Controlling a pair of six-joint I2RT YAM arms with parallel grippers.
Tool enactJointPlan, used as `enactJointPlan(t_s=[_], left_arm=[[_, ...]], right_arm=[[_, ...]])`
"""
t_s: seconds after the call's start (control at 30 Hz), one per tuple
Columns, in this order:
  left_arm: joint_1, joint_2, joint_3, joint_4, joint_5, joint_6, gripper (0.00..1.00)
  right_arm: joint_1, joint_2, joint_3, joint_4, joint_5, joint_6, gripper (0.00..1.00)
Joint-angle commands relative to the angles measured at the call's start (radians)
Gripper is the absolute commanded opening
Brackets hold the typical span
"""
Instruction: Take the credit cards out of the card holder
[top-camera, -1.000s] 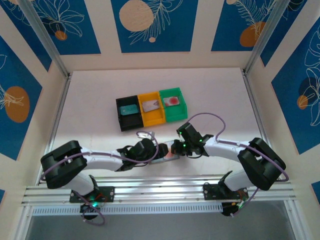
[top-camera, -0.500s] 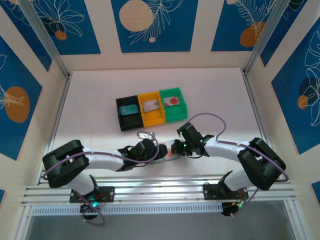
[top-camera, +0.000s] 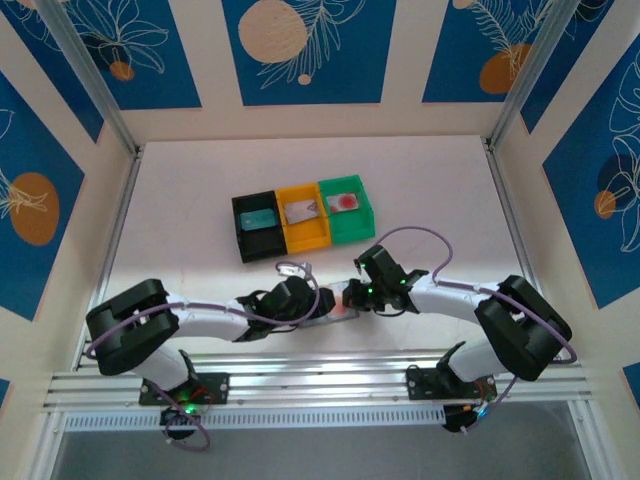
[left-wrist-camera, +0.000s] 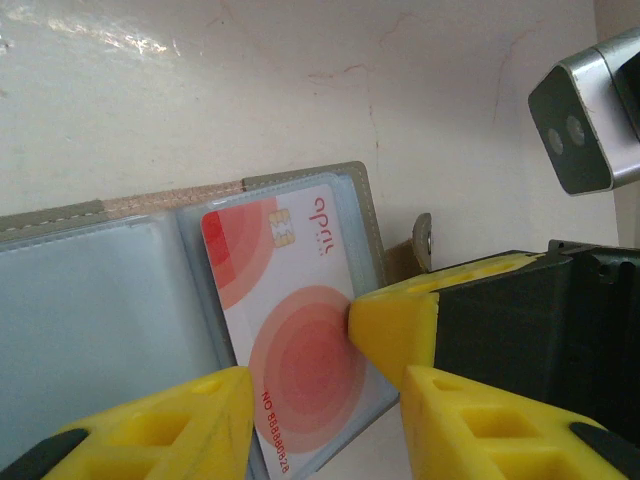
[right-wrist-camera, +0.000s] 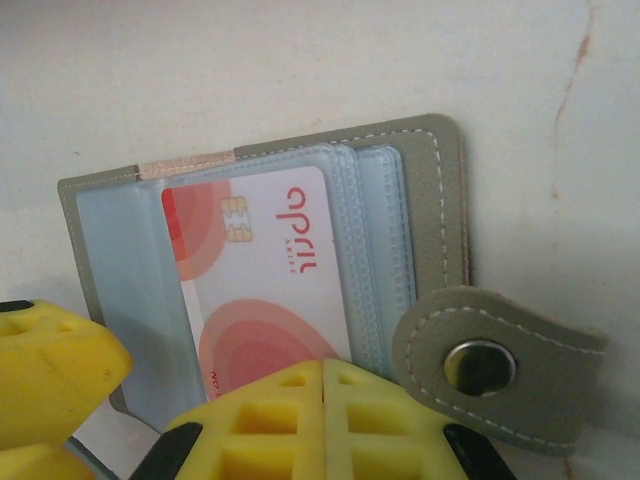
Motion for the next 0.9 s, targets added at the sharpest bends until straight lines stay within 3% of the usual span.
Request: enactJointPlan(t_s=[0.0,0.87], left_arm=[[-0.011,0.01,0.024,-0.004,0.005,0.011,0.42],[-0.011,0.044,0.055,-0.058,-0.022,0.022,0.39]], right_arm=[[-0.007,0.003,-0.016,-0.02,-0.018,-0.008,0.0],[-0.02,-0.02,-0.043,-0.013,-0.024,-0.007,0.0]])
